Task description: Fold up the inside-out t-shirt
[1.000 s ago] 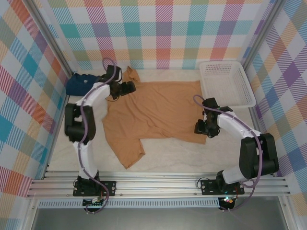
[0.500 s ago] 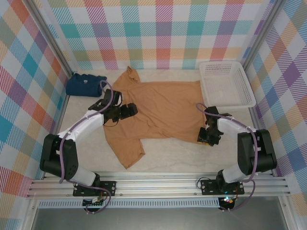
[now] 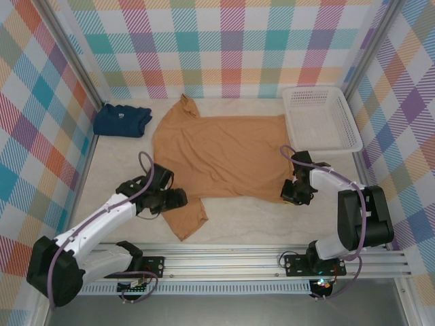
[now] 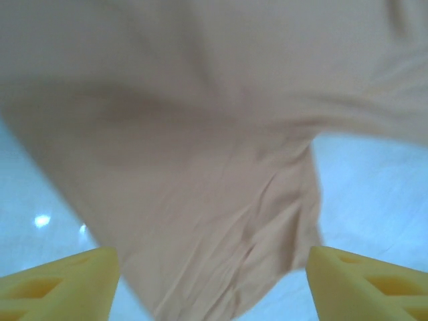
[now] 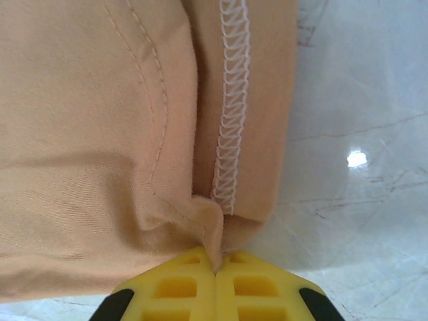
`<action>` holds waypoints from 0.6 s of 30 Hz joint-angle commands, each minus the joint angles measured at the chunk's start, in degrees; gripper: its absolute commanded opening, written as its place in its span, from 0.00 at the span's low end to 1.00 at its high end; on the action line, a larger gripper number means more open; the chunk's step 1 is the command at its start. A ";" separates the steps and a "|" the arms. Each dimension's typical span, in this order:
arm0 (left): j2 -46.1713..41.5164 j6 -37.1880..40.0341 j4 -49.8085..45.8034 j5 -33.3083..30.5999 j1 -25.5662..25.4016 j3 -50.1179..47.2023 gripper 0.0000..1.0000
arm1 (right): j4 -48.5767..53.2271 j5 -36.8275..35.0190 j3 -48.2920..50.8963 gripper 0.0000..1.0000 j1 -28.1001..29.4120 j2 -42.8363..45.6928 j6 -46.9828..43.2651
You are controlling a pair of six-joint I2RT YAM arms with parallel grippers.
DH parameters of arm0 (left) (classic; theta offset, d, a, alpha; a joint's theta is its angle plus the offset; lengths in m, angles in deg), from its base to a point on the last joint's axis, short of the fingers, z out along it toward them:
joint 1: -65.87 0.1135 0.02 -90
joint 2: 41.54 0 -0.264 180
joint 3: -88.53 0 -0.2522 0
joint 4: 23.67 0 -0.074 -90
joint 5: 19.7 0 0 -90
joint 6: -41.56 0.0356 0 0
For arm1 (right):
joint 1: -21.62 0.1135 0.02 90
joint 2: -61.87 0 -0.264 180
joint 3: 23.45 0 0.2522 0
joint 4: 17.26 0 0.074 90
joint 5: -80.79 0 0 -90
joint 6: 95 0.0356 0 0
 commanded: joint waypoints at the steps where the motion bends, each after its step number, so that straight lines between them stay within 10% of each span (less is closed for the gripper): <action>1: -2.73 -7.66 -9.71 -1.53 -4.60 -3.32 0.68 | -0.70 1.15 0.40 0.04 0.37 1.69 -0.46; 18: 9.86 -10.64 -0.61 4.80 -15.68 -4.95 0.50 | -0.23 1.52 1.10 0.04 0.38 4.55 -1.87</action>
